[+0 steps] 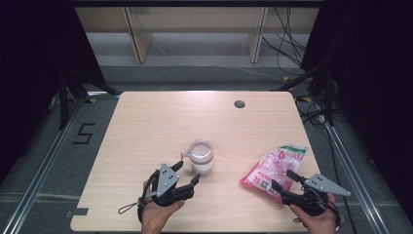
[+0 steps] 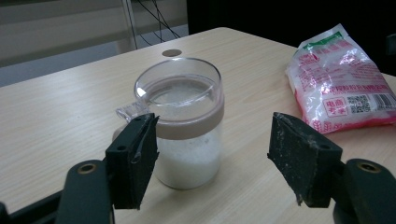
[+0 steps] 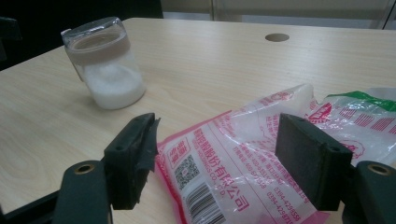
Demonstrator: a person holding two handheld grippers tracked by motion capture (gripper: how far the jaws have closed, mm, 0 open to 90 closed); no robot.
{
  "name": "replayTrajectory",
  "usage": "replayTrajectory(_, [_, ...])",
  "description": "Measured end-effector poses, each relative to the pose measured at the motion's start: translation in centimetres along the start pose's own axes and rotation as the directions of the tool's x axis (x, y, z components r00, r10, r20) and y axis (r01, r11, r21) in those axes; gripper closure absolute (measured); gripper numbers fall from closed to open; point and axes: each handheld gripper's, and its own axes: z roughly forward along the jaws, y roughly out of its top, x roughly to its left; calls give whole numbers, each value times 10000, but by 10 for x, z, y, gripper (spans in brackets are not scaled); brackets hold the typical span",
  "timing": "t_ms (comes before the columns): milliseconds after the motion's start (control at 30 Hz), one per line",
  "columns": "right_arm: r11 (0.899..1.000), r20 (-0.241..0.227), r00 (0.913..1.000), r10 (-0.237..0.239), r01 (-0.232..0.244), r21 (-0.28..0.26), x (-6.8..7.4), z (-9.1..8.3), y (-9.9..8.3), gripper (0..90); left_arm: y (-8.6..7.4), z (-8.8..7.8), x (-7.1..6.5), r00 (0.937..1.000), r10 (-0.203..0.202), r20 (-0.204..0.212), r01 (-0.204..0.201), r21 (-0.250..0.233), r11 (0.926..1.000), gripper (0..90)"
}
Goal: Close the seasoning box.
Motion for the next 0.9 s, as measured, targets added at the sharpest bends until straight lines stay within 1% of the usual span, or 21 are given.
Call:
replayTrajectory(67, [9993,0,9994,-343,343,-159,-3,1,0,302,-1,-1,-2,10000,55,27,-56,45,10000,317])
replayTrajectory(100, [9995,-40,9997,-259,258,-195,-2,1,0,302,-2,0,-3,10000,-25,49,25,-9,10000,318])
replayTrajectory(133, [9995,-34,9997,-248,248,-192,-2,0,0,302,-2,-1,-3,9999,156,71,-156,67,9999,318])
replayTrajectory(167, [9999,6,10000,-42,42,-118,0,-1,0,302,-2,0,-4,9998,150,130,-150,9,9999,318])
replayTrajectory(200, [9998,-103,9999,-134,133,-176,-1,0,0,302,-3,0,-5,9998,119,182,-119,13,9999,317])
replayTrajectory(233, [9988,-43,9990,-435,434,-243,-2,0,0,301,-4,-1,-6,9996,185,203,-186,26,9998,317])
replayTrajectory(267, [9985,95,9986,-522,524,-181,-3,-1,0,302,-5,-1,-6,9997,188,137,-189,65,9998,316])
replayTrajectory(300, [9990,14,9993,-382,382,-212,-2,-1,0,302,-6,-1,-7,9997,184,158,-186,113,9998,316])
replayTrajectory(333, [10000,-14,10000,-37,37,6,1,-3,-1,301,-7,-1,-7,9998,141,166,-143,128,9998,314])
replayTrajectory(400, [9998,-103,9998,-149,148,-144,1,-2,-1,302,-9,-1,-8,9998,132,120,-134,190,9997,312])
replayTrajectory(433, [9991,-34,9992,-398,397,-175,0,-3,-1,301,-10,0,-8,9998,144,149,-146,158,9998,311])
replayTrajectory(500, [9992,-142,9992,-362,359,-191,0,-3,-2,295,-12,-1,-9,9997,195,112,-198,219,9996,308])
replayTrajectory(533, [9998,-201,9997,-126,123,-153,3,-5,-3,293,-13,-1,-11,9997,195,126,-198,228,9995,304])
replayTrajectory(600, [9998,-206,9997,-144,141,-150,4,-6,-5,289,-15,-3,-12,9997,199,127,-201,192,9996,293])
replayTrajectory(633, [9994,-172,9993,-331,328,-145,4,-8,-5,287,-16,-3,-12,9996,217,171,-219,146,9997,292])
replayTrajectory(667, [10000,-150,9999,-74,74,18,7,-9,-6,283,-18,-4,-14,9996,249,148,-250,117,9996,288])
replayTrajectory(700, [9992,-362,9986,-389,389,-21,6,-10,-6,280,-19,-6,-15,9994,330,94,-332,219,9992,287])
replayTrajectory(767, [9993,-430,9984,-363,368,99,9,-12,-8,275,-21,-8,-18,9991,398,133,-401,202,9990,286])
replayTrajectory(800, [9983,-409,9977,-537,529,-226,10,-11,-10,274,-22,-8,-20,9995,273,147,-276,197,9994,285])
replayTrajectory(867, [9945,-350,9941,-1031,1025,-201,10,-13,-11,274,-25,-10,-22,9996,264,94,-265,202,9994,280])
replayTrajectory(900, [9950,-524,9937,-994,990,-113,11,-13,-12,274,-26,-10,-23,9996,271,111,-272,117,9996,276])
